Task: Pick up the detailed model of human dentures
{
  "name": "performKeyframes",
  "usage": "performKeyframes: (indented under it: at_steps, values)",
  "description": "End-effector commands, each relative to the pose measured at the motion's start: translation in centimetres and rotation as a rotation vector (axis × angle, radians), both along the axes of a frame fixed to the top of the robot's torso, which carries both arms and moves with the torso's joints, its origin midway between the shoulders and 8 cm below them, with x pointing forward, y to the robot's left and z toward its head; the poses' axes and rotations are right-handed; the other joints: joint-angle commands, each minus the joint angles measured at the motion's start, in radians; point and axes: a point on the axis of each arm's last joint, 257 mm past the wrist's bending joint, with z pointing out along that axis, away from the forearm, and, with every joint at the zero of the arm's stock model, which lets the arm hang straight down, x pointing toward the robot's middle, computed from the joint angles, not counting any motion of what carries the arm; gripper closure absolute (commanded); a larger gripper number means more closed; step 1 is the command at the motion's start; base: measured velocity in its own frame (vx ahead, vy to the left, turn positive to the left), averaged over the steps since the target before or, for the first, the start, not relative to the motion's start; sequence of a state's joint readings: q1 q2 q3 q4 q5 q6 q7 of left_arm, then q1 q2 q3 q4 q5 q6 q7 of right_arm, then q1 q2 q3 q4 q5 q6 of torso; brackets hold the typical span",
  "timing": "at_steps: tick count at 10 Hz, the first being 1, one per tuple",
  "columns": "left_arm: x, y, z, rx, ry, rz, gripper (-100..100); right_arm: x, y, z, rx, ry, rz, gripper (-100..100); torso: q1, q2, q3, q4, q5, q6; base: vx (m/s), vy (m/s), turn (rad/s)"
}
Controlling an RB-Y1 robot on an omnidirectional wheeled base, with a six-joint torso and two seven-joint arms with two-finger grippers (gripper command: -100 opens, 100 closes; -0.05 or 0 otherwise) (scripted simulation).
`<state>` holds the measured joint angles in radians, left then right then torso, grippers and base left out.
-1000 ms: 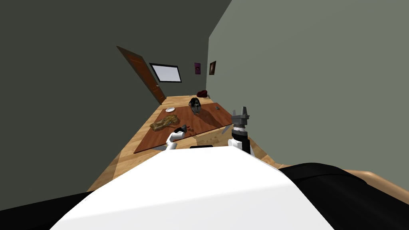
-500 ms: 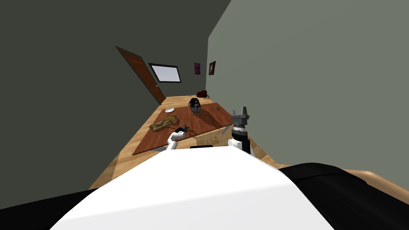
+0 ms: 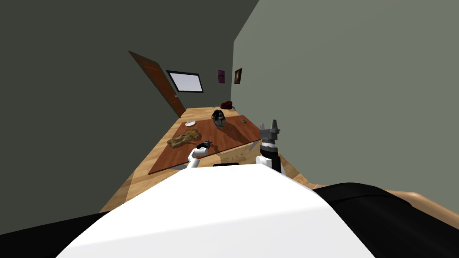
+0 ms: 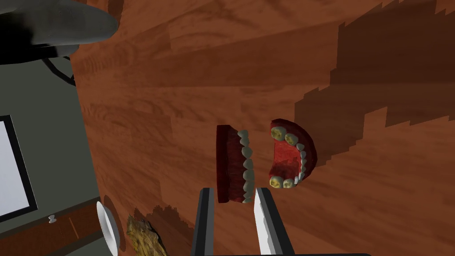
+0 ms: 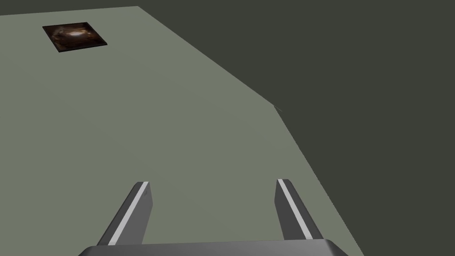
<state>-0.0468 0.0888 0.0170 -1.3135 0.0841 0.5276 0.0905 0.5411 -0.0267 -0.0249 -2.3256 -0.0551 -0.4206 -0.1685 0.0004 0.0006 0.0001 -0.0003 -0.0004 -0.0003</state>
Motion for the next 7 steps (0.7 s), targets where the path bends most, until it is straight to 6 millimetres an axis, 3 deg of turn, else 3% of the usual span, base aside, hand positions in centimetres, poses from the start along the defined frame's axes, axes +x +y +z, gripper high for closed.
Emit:
performKeyframes:
  at_steps: [1, 2, 3, 7]
  values:
    - [0.0, 0.0, 0.0, 0.000, 0.000, 0.000, 100, 0.0, 0.0, 0.0, 0.000, 0.000, 0.000, 0, 0.000, 0.000, 0.000, 0.000, 0.000, 0.000, 0.000, 0.000, 0.000]
    - [0.0, 0.0, 0.0, 0.000, 0.000, 0.000, 0, 0.0, 0.0, 0.0, 0.000, 0.000, 0.000, 0, 0.000, 0.000, 0.000, 0.000, 0.000, 0.000, 0.000, 0.000, 0.000]
    - [-0.3, -0.1, 0.4, 0.001, 0.001, -0.002, 100, 0.0, 0.0, 0.0, 0.000, 0.000, 0.000, 0, 0.000, 0.000, 0.000, 0.000, 0.000, 0.000, -0.016, -0.003, 0.020]
    - [-0.9, -0.1, 1.3, 0.001, 0.001, -0.006, 100, 0.0, 0.0, 0.0, 0.000, 0.000, 0.000, 0, 0.000, 0.002, 0.001, 0.000, 0.000, 0.000, -0.023, -0.005, 0.012]
